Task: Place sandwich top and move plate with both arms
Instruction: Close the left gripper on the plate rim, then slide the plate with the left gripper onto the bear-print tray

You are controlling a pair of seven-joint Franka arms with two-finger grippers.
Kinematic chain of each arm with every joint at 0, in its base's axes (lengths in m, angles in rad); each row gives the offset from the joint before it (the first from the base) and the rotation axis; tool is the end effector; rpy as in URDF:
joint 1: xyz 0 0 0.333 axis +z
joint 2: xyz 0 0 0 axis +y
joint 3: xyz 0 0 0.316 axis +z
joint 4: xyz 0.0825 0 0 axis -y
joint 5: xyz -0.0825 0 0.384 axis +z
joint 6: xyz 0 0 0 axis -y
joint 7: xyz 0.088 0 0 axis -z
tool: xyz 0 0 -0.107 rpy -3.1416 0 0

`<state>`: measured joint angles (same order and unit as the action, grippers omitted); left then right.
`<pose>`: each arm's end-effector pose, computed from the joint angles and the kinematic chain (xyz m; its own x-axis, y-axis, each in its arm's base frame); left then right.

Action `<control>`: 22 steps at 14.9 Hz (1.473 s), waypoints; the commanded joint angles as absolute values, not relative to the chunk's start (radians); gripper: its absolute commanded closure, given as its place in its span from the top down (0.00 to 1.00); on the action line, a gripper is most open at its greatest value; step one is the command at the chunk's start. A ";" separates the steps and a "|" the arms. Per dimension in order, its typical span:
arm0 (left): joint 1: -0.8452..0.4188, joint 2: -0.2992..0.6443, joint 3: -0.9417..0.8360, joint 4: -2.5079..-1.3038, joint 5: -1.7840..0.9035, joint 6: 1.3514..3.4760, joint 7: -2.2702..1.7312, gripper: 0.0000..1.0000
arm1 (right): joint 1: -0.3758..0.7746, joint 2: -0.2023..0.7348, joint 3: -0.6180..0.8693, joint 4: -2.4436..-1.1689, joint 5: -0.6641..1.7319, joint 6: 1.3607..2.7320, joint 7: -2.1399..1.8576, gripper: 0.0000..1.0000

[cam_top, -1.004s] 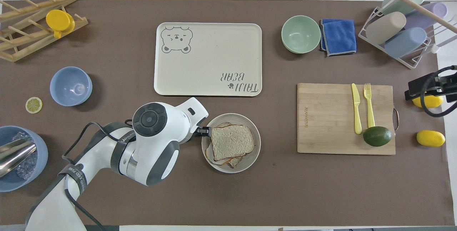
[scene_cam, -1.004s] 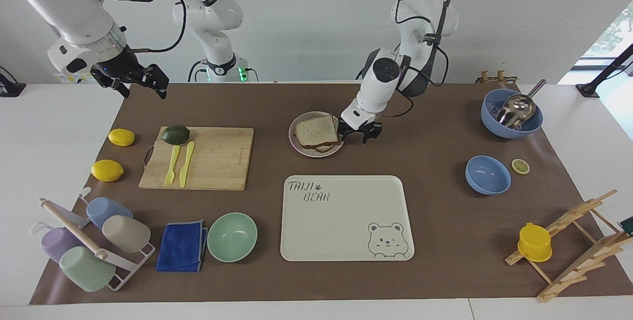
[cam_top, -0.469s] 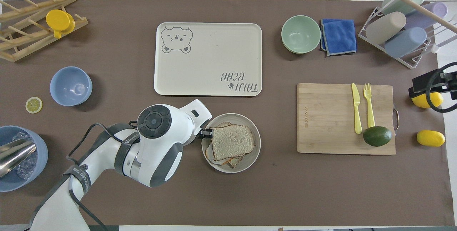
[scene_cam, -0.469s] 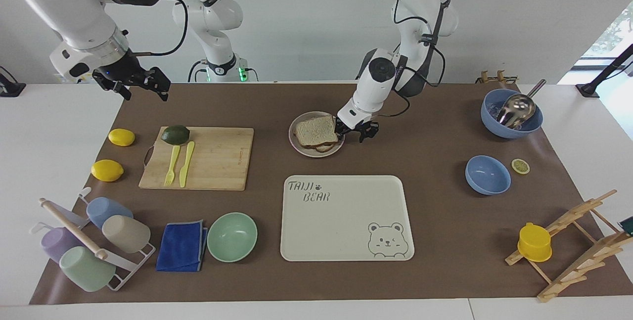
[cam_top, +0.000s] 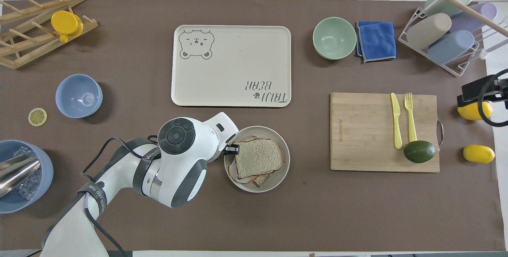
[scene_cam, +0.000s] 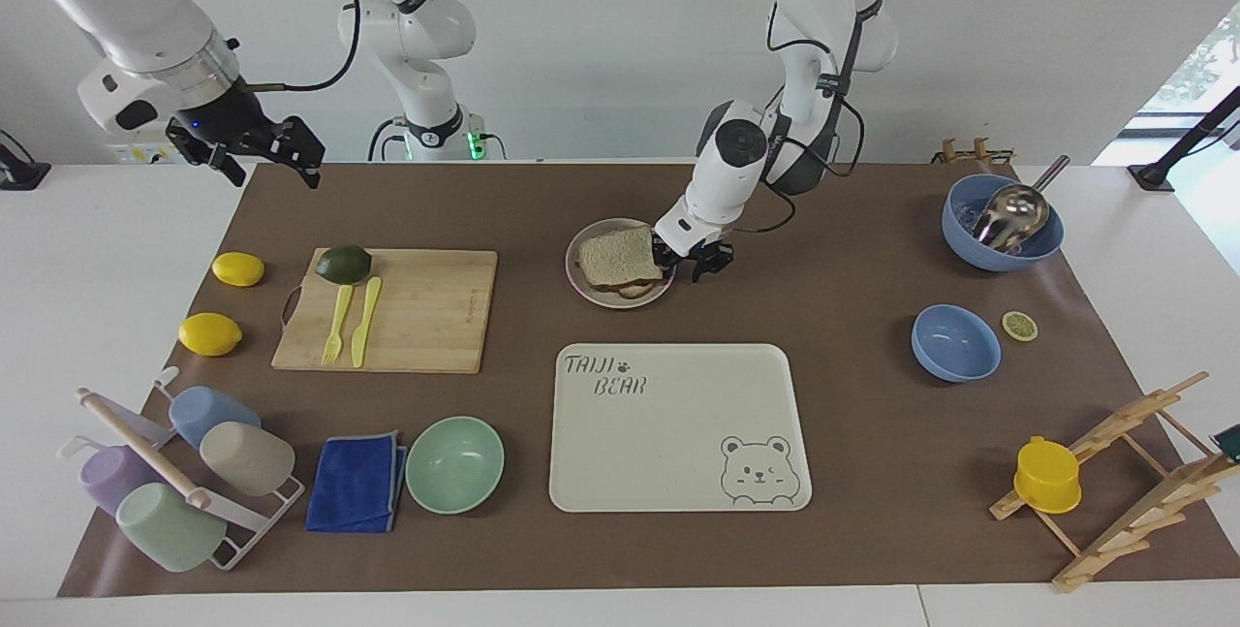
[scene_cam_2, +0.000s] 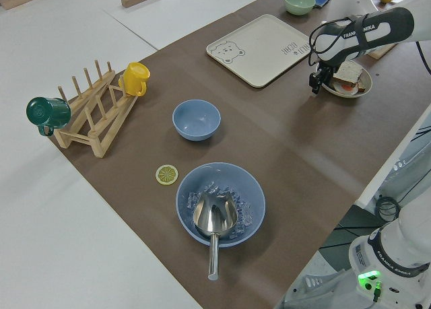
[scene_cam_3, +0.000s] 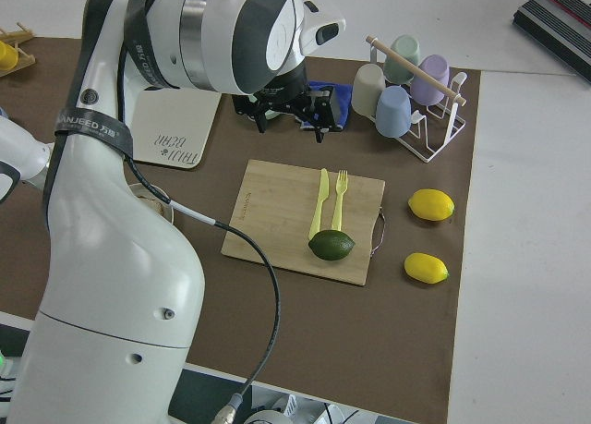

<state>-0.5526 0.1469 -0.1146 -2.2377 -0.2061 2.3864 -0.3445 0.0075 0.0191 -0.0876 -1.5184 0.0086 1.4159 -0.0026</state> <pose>0.4231 -0.3354 0.3049 0.9826 -0.1746 -0.0628 -0.1641 -0.9758 0.1443 0.5423 -0.0420 0.6258 0.9897 -0.0757 -0.1212 -0.0771 -0.9970 -0.0072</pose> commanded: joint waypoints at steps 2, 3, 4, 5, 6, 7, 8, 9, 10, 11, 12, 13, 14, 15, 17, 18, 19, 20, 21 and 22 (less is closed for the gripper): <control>-0.575 0.150 -0.101 -2.243 -0.227 2.410 -0.345 0.32 | 0.005 0.008 -0.101 -1.526 0.000 1.410 -0.021 1.00; -0.575 0.150 -0.101 -2.243 -0.229 2.408 -0.345 0.22 | 0.003 0.008 -0.101 -1.526 0.000 1.410 -0.025 1.00; -0.575 0.150 -0.101 -2.243 -0.229 2.405 -0.342 0.10 | 0.003 0.008 -0.101 -1.528 0.000 1.408 -0.025 1.00; -0.574 0.149 -0.101 -2.243 -0.229 2.401 -0.341 0.00 | 0.000 0.008 -0.101 -1.526 0.002 1.408 -0.025 1.00; -0.574 0.149 -0.101 -2.243 -0.229 2.399 -0.339 0.00 | -0.002 0.009 -0.103 -1.526 0.002 1.407 -0.022 1.00; -0.572 0.149 -0.101 -2.243 -0.229 2.399 -0.339 0.00 | -0.003 0.009 -0.103 -1.528 0.002 1.405 -0.021 1.00; -0.571 0.149 -0.101 -2.243 -0.227 2.398 -0.337 0.00 | -0.002 0.008 -0.101 -1.529 0.002 1.404 -0.023 1.00; -0.566 0.149 -0.101 -2.241 -0.229 2.398 -0.337 0.00 | -0.002 0.006 -0.101 -1.529 0.005 1.401 -0.025 1.00; -0.563 0.149 -0.101 -2.240 -0.229 2.396 -0.337 0.00 | -0.002 0.006 -0.100 -1.529 0.005 1.402 -0.025 1.00; -0.555 0.146 -0.101 -2.237 -0.229 2.393 -0.336 0.00 | -0.002 0.006 -0.100 -1.529 0.005 1.401 -0.025 1.00; -0.537 0.138 -0.103 -2.232 -0.229 2.384 -0.328 0.00 | -0.002 0.006 -0.100 -1.529 0.005 1.401 -0.023 1.00; -0.526 0.130 -0.103 -2.224 -0.254 2.366 -0.310 0.00 | -0.002 0.006 -0.100 -1.529 0.006 1.401 -0.023 1.00; -0.516 0.117 -0.103 -2.203 -0.299 2.332 -0.267 0.00 | -0.002 0.006 -0.100 -1.529 0.006 1.401 -0.023 1.00; -0.494 0.103 -0.098 -2.174 -0.346 2.277 -0.218 0.00 | 0.000 0.006 -0.100 -1.529 0.006 1.401 -0.025 1.00; -0.431 0.092 -0.100 -2.100 -0.365 2.159 -0.189 0.00 | 0.002 0.006 -0.100 -1.529 0.006 1.401 -0.025 1.00; -0.410 0.094 -0.098 -2.065 -0.367 2.120 -0.189 0.00 | 0.002 0.006 -0.100 -1.529 0.006 1.401 -0.025 1.00; -0.388 0.101 -0.098 -2.025 -0.368 2.090 -0.189 0.00 | 0.000 0.006 -0.100 -1.529 0.006 1.401 -0.025 1.00; -0.365 0.112 -0.100 -1.990 -0.370 2.067 -0.189 0.00 | 0.000 0.006 -0.100 -1.529 0.006 1.401 -0.023 1.00; -0.350 0.130 -0.098 -1.949 -0.379 2.054 -0.190 0.00 | 0.000 0.006 -0.100 -1.529 0.006 1.401 -0.025 1.00; -0.338 0.152 -0.097 -1.906 -0.388 2.054 -0.193 0.00 | 0.000 0.006 -0.100 -1.529 0.006 1.401 -0.023 1.00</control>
